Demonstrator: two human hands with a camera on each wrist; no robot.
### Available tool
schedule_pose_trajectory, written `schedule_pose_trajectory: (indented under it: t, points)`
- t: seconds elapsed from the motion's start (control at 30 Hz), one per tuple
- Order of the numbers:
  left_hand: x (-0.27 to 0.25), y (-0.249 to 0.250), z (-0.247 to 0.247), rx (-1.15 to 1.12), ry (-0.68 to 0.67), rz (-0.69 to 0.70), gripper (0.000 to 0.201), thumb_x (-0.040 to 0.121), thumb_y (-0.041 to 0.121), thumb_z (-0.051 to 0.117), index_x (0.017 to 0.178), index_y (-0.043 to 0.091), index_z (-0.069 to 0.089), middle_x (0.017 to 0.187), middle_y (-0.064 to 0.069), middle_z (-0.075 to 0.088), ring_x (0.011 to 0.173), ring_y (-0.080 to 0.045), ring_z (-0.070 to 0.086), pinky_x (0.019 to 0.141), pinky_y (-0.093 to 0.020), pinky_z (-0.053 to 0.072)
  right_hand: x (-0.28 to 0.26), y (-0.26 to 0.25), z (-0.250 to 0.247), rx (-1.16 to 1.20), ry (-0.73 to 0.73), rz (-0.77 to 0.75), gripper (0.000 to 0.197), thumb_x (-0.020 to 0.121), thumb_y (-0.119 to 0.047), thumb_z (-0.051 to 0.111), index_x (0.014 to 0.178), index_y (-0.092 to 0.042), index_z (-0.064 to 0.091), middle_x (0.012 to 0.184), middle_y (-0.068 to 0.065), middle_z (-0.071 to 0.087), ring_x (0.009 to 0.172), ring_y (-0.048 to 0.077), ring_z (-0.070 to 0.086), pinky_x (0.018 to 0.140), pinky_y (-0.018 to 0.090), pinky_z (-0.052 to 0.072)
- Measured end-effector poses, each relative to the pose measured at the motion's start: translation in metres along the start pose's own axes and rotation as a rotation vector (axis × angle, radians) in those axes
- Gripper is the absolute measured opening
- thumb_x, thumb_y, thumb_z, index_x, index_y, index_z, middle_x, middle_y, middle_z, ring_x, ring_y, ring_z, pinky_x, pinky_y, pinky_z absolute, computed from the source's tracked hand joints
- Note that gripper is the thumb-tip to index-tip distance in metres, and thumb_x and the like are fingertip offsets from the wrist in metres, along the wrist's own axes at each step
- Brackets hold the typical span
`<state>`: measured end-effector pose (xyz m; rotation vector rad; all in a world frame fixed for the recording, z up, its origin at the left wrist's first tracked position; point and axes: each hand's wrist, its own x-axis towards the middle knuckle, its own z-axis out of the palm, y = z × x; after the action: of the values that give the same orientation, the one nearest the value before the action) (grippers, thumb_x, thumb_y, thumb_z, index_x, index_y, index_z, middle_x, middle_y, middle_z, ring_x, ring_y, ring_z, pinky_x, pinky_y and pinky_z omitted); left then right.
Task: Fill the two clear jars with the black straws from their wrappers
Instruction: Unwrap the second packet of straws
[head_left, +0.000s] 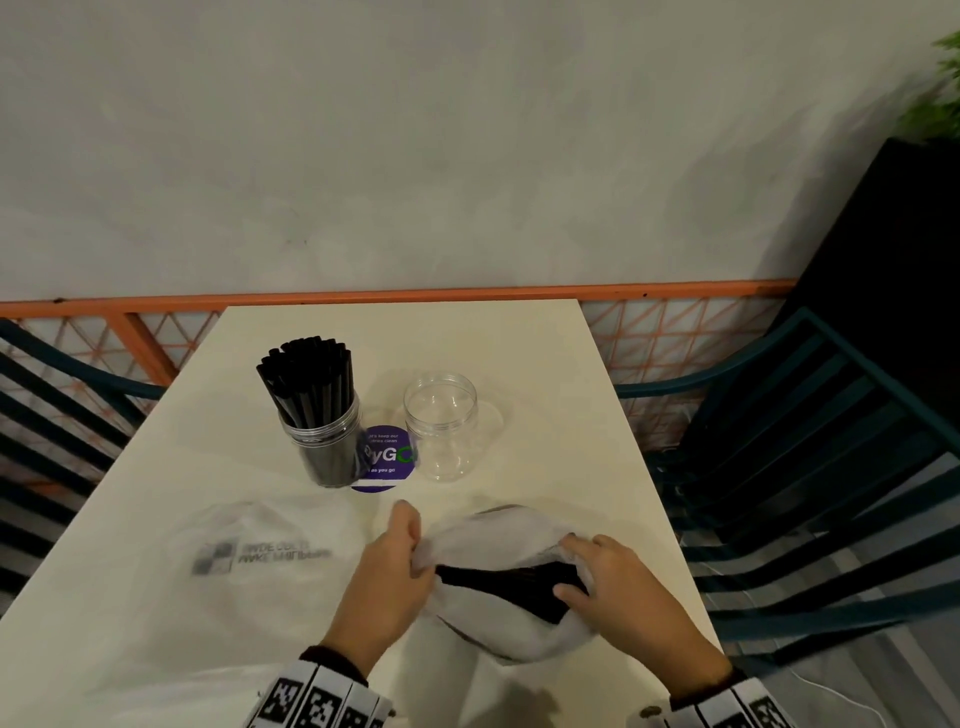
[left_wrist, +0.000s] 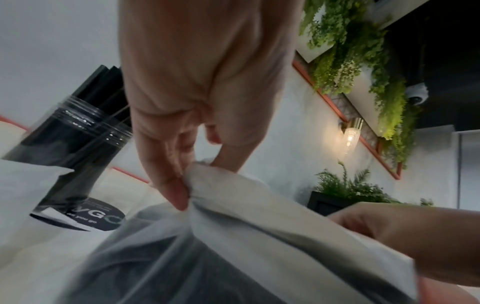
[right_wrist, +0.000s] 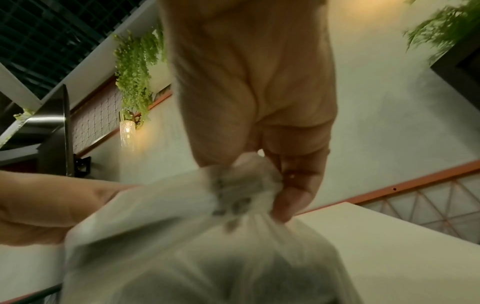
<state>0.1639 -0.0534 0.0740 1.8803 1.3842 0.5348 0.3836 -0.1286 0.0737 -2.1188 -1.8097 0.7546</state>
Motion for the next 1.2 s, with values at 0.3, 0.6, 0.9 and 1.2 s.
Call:
schedule_pose_trajectory:
  t: [0.3,0.6,0.9,1.2]
  points:
    - [0.006,-0.011,-0.006,0.173,-0.146,0.084,0.042,0.082,0.003,0.049,0.11,0.032,0.061,0.103,0.006,0.045,0.09,-0.008,0.051,0.073,-0.006,0.035,-0.01,-0.008,-0.015,-0.025,-0.113,0.021,0.075,0.081,-0.015,0.062,0.141,-0.022,0.018,0.132,0.001,0.037,0.117,0.017,0.042,0.09,0.025,0.043]
    - [0.013,-0.01,0.015,0.173,0.177,-0.105,0.035,0.077,0.008,0.055,0.107,0.026,0.058,0.106,-0.005,0.045,0.095,-0.026,0.05,0.076,-0.026,0.036,-0.014,-0.017,-0.001,-0.16,-0.111,-0.037,0.073,0.081,-0.024,0.056,0.142,-0.023,0.016,0.129,0.001,0.036,0.115,0.02,0.042,0.091,0.03,0.042]
    - [0.011,-0.002,-0.002,-0.208,0.117,0.031,0.049,0.084,-0.01,0.039,0.088,0.032,0.063,0.103,0.008,0.063,0.098,-0.001,0.054,0.078,0.008,0.031,-0.003,0.005,-0.001,-0.088,0.346,0.078,0.011,0.075,-0.024,0.073,0.084,-0.018,0.074,0.084,-0.004,0.042,0.08,0.014,0.044,0.065,0.017,0.037]
    - [-0.002,0.035,-0.006,-0.126,0.07,0.281,0.048,0.066,0.006,0.039,0.096,0.036,0.062,0.104,0.011,0.057,0.102,0.006,0.05,0.086,0.0,0.034,0.026,-0.058,0.015,-0.007,0.091,-0.388,0.029,0.089,-0.029,0.052,0.116,-0.022,0.057,0.108,0.002,0.066,0.094,0.02,0.061,0.08,0.029,0.049]
